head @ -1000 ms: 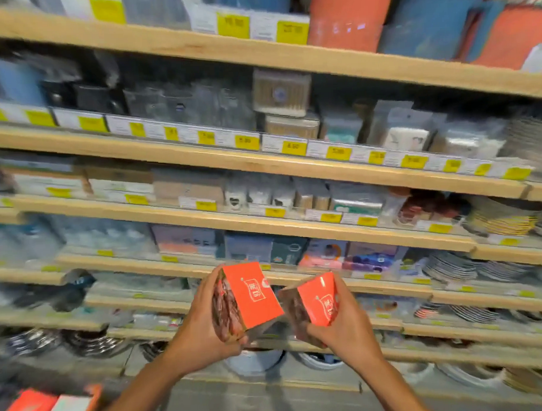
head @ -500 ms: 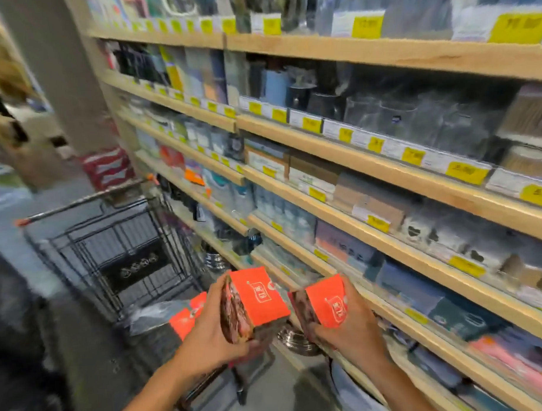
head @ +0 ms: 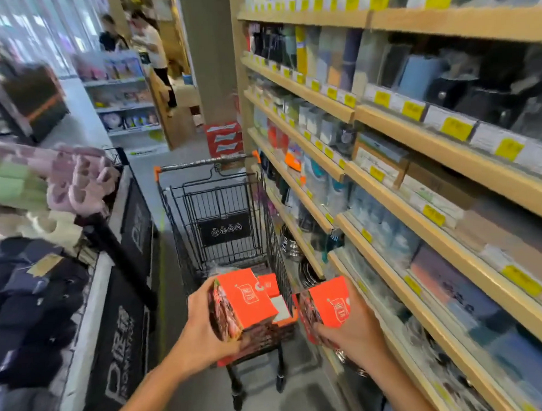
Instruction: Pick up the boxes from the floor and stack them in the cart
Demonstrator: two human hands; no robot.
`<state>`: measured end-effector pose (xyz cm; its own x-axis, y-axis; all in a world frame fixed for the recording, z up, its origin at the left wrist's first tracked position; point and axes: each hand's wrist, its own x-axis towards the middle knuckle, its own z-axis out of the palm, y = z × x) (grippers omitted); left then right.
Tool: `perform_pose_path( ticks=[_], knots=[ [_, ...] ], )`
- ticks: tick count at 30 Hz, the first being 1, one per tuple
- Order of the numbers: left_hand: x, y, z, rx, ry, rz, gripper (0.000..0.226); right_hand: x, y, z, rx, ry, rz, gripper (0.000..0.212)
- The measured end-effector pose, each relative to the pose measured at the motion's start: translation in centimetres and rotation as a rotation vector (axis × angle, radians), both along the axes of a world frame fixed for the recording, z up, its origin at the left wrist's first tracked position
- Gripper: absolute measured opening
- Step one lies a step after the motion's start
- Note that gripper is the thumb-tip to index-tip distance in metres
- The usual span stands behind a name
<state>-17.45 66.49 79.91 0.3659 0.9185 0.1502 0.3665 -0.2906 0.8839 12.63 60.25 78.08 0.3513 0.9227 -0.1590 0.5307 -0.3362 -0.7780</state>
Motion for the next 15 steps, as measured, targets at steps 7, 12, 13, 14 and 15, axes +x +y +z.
perform_pose_path(
  ticks=[7, 12, 13, 14, 15],
  knots=[
    [-2.9, 4.9, -3.1, -0.056, 0.027, 0.125, 0.118, -2.5, 8.0, -1.6, 0.009, 0.008, 0.089, 0.133],
    [-4.1, 12.2, -4.3, -0.049, 0.038, 0.126, 0.112, -4.6, 15.2, -2.3, -0.031, -0.048, 0.097, 0.130],
    [-4.5, 13.9, -4.8, -0.064, 0.035, 0.122, 0.115, -5.0, 16.7, -2.3, -0.035, -0.064, 0.094, 0.129],
    [-4.9, 15.5, -5.2, -0.093, 0.036, 0.115, 0.121, -5.4, 18.1, -2.5, -0.050, -0.081, 0.089, 0.129],
    [-5.3, 17.2, -5.7, -0.123, 0.049, 0.103, 0.128, -5.8, 19.5, -2.6, -0.055, -0.091, 0.083, 0.128]
  ],
)
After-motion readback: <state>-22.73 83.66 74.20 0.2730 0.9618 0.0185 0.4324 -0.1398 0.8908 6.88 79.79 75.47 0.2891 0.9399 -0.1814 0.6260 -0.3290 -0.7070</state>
